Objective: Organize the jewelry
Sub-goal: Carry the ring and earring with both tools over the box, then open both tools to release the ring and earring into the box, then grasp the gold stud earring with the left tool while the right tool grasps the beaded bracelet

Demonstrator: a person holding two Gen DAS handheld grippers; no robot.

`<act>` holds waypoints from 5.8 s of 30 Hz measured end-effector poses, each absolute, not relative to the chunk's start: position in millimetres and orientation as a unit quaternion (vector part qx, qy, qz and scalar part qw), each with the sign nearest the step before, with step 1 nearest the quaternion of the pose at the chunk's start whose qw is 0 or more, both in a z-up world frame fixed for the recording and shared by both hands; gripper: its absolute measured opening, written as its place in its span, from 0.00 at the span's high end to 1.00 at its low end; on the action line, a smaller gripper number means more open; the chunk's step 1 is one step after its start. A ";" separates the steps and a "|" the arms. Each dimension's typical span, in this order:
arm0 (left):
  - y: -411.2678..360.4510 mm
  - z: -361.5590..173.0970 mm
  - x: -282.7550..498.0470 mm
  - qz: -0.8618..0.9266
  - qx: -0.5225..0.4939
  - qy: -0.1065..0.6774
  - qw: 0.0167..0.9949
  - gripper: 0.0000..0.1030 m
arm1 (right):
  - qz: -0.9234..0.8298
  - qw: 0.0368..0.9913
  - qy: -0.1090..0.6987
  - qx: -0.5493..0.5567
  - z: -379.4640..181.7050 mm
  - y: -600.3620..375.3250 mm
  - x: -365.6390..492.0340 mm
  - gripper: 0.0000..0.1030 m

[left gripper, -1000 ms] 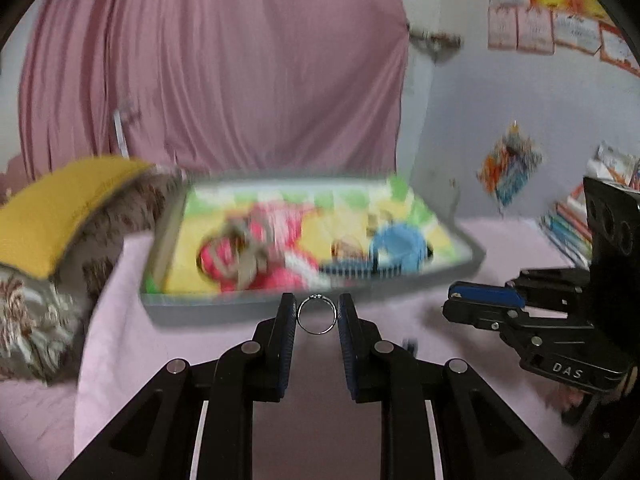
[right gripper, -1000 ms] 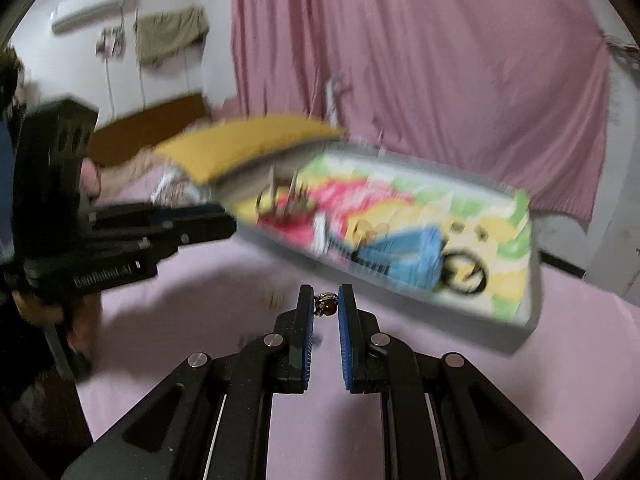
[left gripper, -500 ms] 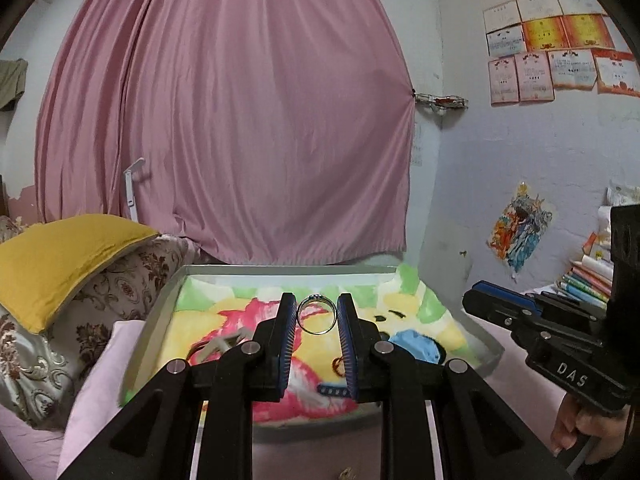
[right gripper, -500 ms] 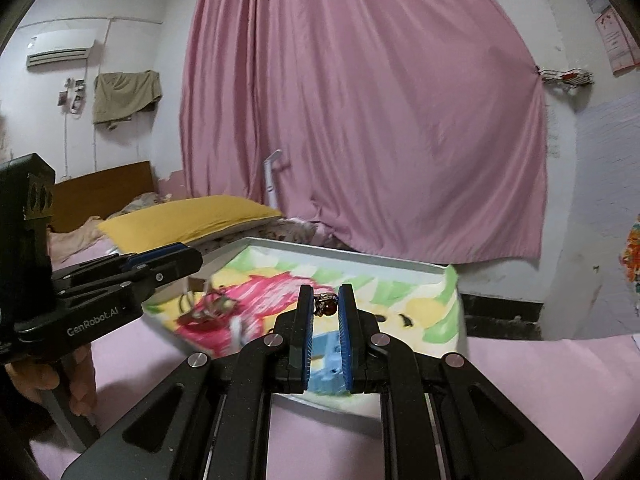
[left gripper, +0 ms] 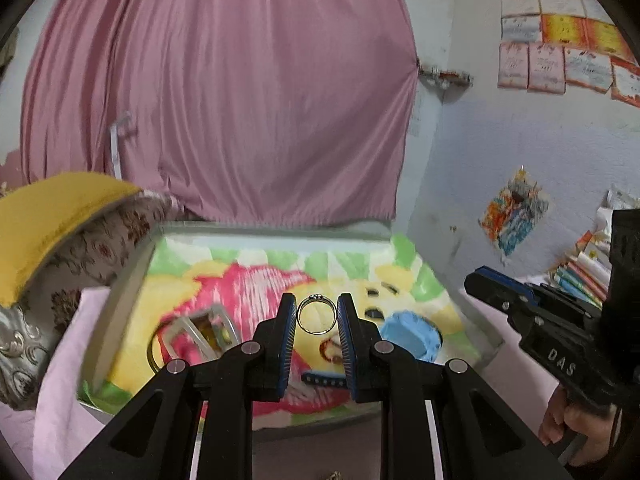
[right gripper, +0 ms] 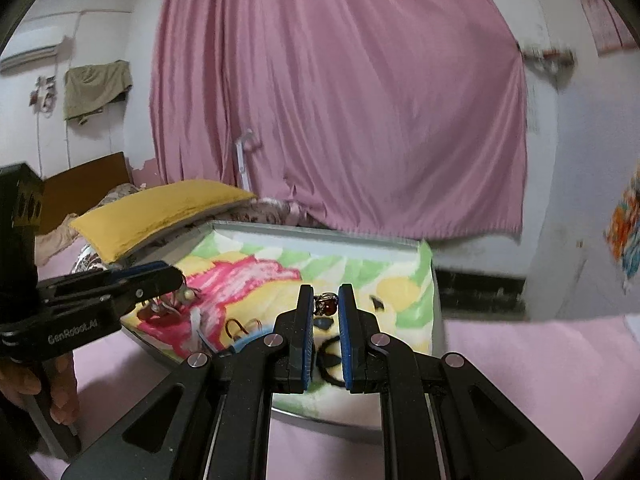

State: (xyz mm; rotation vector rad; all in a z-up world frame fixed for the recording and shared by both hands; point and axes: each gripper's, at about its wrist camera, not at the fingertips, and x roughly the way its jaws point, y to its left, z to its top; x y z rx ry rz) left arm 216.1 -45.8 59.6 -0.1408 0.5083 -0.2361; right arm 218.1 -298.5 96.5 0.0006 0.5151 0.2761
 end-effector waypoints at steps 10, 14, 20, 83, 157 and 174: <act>-40.1 30.9 235.7 -0.133 -0.107 0.349 0.921 0.81 | 0.136 0.936 0.324 0.004 74.8 -305.5 230.3 0.90; -41.2 27.9 237.4 -0.128 -0.102 0.358 0.919 0.81 | 0.145 0.922 0.358 0.010 66.2 -306.8 239.6 0.90; -43.6 28.2 237.7 -0.126 -0.087 0.367 0.918 0.81 | 0.151 0.911 0.383 0.011 57.6 -304.3 245.1 0.90; -12.5 63.0 132.2 -0.125 -0.084 0.227 0.962 0.01 | 0.148 0.978 0.149 0.010 120.8 -324.7 112.9 0.02; -46.1 15.6 172.8 -0.173 -0.017 0.428 0.887 0.62 | 0.217 0.867 0.438 -0.098 41.3 -264.2 173.9 0.50; -50.6 15.2 181.3 -0.163 -0.001 0.430 0.888 0.89 | 0.252 0.860 0.431 -0.107 42.6 -258.1 167.7 0.70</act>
